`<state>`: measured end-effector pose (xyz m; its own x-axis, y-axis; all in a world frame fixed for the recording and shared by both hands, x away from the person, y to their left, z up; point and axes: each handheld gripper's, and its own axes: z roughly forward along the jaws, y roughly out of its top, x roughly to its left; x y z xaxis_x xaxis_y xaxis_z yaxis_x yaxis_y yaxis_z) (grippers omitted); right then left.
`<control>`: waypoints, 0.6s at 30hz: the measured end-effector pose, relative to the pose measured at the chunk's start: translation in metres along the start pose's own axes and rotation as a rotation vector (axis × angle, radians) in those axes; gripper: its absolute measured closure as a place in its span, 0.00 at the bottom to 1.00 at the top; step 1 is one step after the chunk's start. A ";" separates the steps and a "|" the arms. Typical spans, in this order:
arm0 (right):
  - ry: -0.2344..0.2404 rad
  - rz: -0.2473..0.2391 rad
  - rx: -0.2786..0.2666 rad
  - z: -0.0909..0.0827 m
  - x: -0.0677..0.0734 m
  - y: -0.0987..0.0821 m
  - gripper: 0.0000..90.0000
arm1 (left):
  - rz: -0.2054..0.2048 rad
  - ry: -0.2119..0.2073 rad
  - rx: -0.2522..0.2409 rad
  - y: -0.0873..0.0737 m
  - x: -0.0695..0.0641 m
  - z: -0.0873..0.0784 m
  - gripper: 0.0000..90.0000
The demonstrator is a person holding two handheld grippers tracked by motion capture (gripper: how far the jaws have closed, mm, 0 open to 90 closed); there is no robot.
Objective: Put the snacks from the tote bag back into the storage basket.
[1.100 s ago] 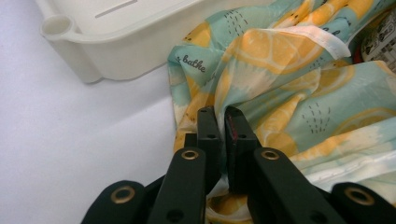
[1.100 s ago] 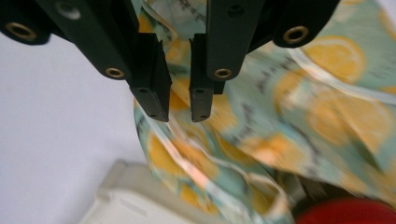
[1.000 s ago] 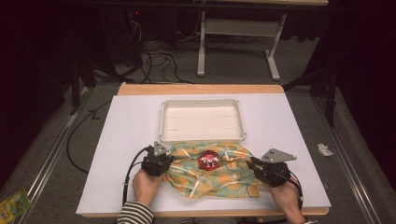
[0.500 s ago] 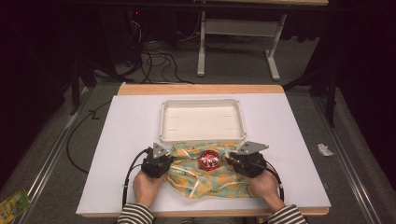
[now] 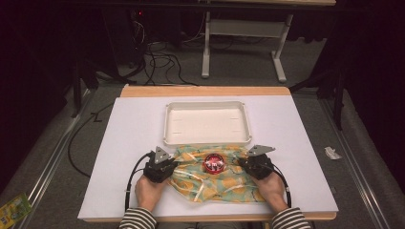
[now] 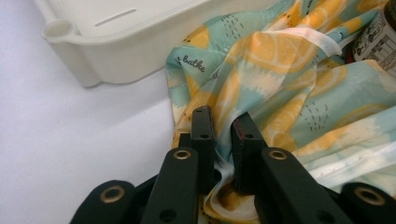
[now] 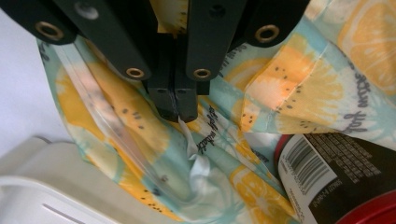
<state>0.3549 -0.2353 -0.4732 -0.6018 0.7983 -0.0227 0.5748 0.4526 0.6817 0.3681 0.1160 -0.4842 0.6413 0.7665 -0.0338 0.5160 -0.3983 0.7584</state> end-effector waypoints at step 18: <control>-0.139 0.085 -0.061 -0.030 -0.013 -0.042 1.00 | -0.018 0.022 -0.016 -0.002 0.001 0.000 0.81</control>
<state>0.3221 -0.2771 -0.4799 -0.4676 0.8818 -0.0611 0.5834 0.3598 0.7282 0.3678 0.1179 -0.4854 0.6191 0.7846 -0.0334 0.5184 -0.3765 0.7678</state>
